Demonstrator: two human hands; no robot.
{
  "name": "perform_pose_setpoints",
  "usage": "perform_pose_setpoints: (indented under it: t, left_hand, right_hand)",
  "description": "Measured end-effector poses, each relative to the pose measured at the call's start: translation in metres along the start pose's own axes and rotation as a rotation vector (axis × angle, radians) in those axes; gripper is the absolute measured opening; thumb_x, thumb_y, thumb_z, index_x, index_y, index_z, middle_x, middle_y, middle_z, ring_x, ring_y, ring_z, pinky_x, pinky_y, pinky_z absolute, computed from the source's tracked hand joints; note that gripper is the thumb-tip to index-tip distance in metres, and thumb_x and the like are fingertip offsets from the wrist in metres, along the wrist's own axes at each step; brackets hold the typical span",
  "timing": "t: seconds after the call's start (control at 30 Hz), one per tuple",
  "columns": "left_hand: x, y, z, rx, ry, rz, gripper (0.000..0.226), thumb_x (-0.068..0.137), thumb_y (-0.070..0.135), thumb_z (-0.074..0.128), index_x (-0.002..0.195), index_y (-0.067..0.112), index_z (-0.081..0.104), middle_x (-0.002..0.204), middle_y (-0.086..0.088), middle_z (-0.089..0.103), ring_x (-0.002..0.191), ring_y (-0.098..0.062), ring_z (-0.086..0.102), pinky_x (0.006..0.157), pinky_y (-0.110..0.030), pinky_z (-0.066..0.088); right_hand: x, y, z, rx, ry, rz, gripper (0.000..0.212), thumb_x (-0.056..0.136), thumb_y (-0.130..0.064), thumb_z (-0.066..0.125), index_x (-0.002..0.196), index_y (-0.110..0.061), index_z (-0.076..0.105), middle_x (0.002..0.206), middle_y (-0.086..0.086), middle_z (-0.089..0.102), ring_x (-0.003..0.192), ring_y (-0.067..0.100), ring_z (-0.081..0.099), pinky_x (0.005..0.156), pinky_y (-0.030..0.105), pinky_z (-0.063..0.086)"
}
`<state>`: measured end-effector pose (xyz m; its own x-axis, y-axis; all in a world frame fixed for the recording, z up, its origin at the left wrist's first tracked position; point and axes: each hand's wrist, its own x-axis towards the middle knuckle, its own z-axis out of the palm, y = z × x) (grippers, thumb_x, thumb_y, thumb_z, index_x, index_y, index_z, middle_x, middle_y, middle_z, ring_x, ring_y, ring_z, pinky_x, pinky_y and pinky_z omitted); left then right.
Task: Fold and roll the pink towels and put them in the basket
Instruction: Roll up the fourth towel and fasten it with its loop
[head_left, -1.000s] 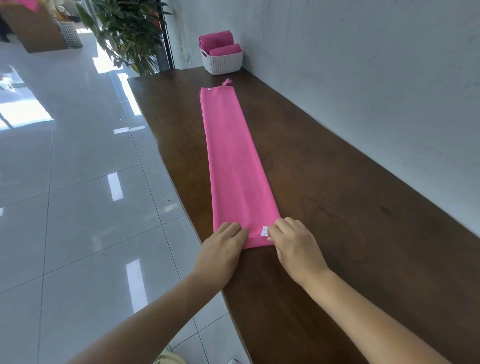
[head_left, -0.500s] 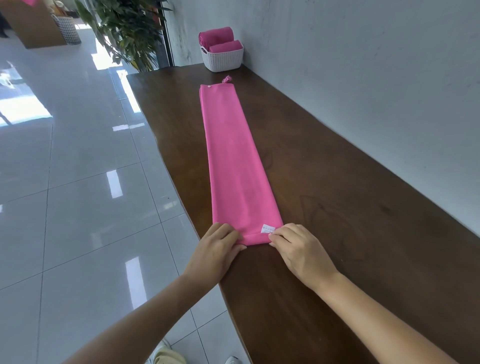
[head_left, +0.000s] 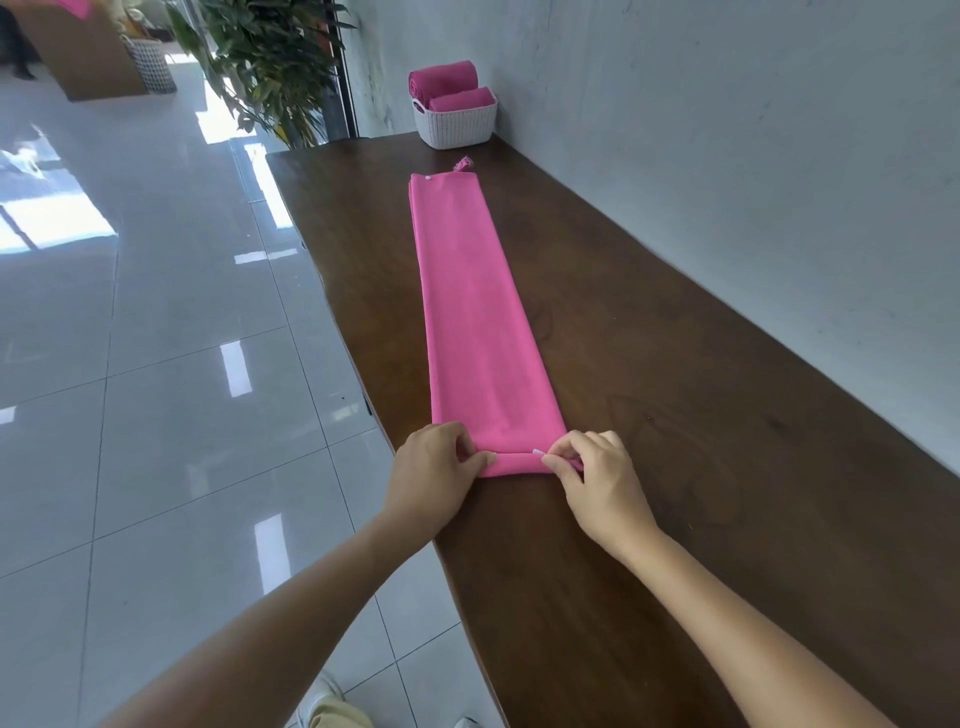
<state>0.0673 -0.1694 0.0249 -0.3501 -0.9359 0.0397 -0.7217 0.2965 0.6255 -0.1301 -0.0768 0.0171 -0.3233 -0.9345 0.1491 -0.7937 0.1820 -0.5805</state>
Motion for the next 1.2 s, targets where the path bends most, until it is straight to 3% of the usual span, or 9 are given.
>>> perform_pose_setpoints:
  t: [0.1, 0.17, 0.27, 0.4, 0.57, 0.7, 0.87, 0.97, 1.2]
  left_hand:
    - [0.002, 0.002, -0.001, 0.001, 0.026, -0.075, 0.036, 0.08, 0.048, 0.081, 0.07, 0.023, 0.057, 0.072, 0.007, 0.061, 0.07, -0.012, 0.058, 0.06, -0.029, 0.05]
    - [0.0, 0.004, -0.002, 0.02, 0.058, -0.065, 0.037, 0.079, 0.048, 0.081, 0.072, 0.022, 0.055, 0.075, 0.008, 0.059, 0.072, -0.012, 0.056, 0.063, -0.03, 0.051]
    - [-0.005, 0.003, 0.0, 0.104, 0.153, 0.114, 0.03, 0.084, 0.039, 0.078, 0.082, 0.021, 0.055, 0.085, 0.01, 0.058, 0.082, -0.015, 0.05, 0.075, -0.032, 0.048]
    - [-0.011, -0.007, 0.012, 0.183, 0.226, 0.416, 0.015, 0.092, 0.023, 0.071, 0.085, 0.017, 0.06, 0.085, 0.004, 0.059, 0.079, -0.018, 0.048, 0.074, -0.04, 0.051]
    - [-0.013, -0.027, 0.015, 0.253, 0.203, 0.497, 0.034, 0.097, 0.048, 0.057, 0.099, 0.016, 0.067, 0.095, 0.003, 0.061, 0.086, -0.018, 0.052, 0.078, -0.033, 0.051]
    - [-0.01, -0.032, 0.015, 0.238, 0.193, 0.463, 0.041, 0.1, 0.05, 0.049, 0.104, 0.016, 0.07, 0.096, 0.002, 0.063, 0.086, -0.02, 0.056, 0.076, -0.038, 0.055]
    - [-0.01, -0.025, 0.013, 0.117, 0.182, 0.334, 0.028, 0.098, 0.043, 0.06, 0.099, 0.017, 0.071, 0.095, 0.006, 0.06, 0.088, -0.016, 0.054, 0.076, -0.031, 0.051]
    - [-0.011, -0.019, 0.009, -0.007, 0.164, 0.205, 0.022, 0.092, 0.041, 0.071, 0.092, 0.019, 0.065, 0.093, 0.011, 0.054, 0.085, -0.011, 0.052, 0.072, -0.024, 0.046]
    - [-0.002, -0.008, 0.0, -0.181, 0.129, -0.052, 0.028, 0.082, 0.048, 0.079, 0.084, 0.03, 0.058, 0.085, 0.015, 0.059, 0.086, -0.009, 0.055, 0.073, -0.03, 0.052]
  right_hand:
    - [0.009, -0.002, -0.001, 0.042, -0.026, 0.127, 0.021, 0.093, -0.043, 0.068, 0.084, -0.026, 0.061, 0.087, -0.013, 0.059, 0.091, 0.009, 0.052, 0.069, 0.019, 0.04]
    - [0.013, -0.001, -0.003, 0.019, -0.016, 0.163, 0.027, 0.09, -0.047, 0.07, 0.081, -0.024, 0.061, 0.087, -0.009, 0.06, 0.094, 0.014, 0.053, 0.08, 0.03, 0.047]
    - [0.018, -0.001, -0.005, 0.001, -0.021, 0.208, 0.032, 0.088, -0.053, 0.07, 0.079, -0.023, 0.062, 0.091, -0.004, 0.064, 0.102, 0.019, 0.054, 0.092, 0.04, 0.049]
    - [0.02, -0.007, -0.004, -0.156, 0.067, 0.148, 0.035, 0.087, -0.055, 0.07, 0.081, -0.022, 0.062, 0.094, -0.005, 0.061, 0.095, 0.014, 0.049, 0.08, 0.029, 0.045]
    - [0.02, -0.013, 0.0, -0.269, 0.154, -0.047, 0.028, 0.089, -0.038, 0.074, 0.08, -0.015, 0.061, 0.083, -0.003, 0.057, 0.079, 0.012, 0.046, 0.071, 0.025, 0.039]
    - [0.01, -0.006, 0.006, -0.362, 0.228, -0.222, 0.023, 0.093, -0.032, 0.07, 0.082, -0.012, 0.066, 0.081, 0.001, 0.061, 0.074, 0.015, 0.053, 0.069, 0.033, 0.056]
    - [0.002, 0.011, 0.006, -0.428, 0.171, -0.356, 0.028, 0.092, -0.043, 0.069, 0.098, -0.015, 0.066, 0.099, 0.0, 0.061, 0.091, 0.016, 0.056, 0.08, 0.031, 0.053]
    - [0.004, 0.015, 0.007, -0.435, 0.163, -0.367, 0.024, 0.092, -0.034, 0.07, 0.105, -0.014, 0.068, 0.105, 0.001, 0.061, 0.097, 0.019, 0.057, 0.083, 0.035, 0.055]
    - [0.018, 0.005, 0.003, -0.303, 0.104, -0.224, 0.019, 0.091, -0.03, 0.072, 0.1, -0.013, 0.071, 0.101, -0.001, 0.067, 0.096, 0.018, 0.059, 0.085, 0.033, 0.054]
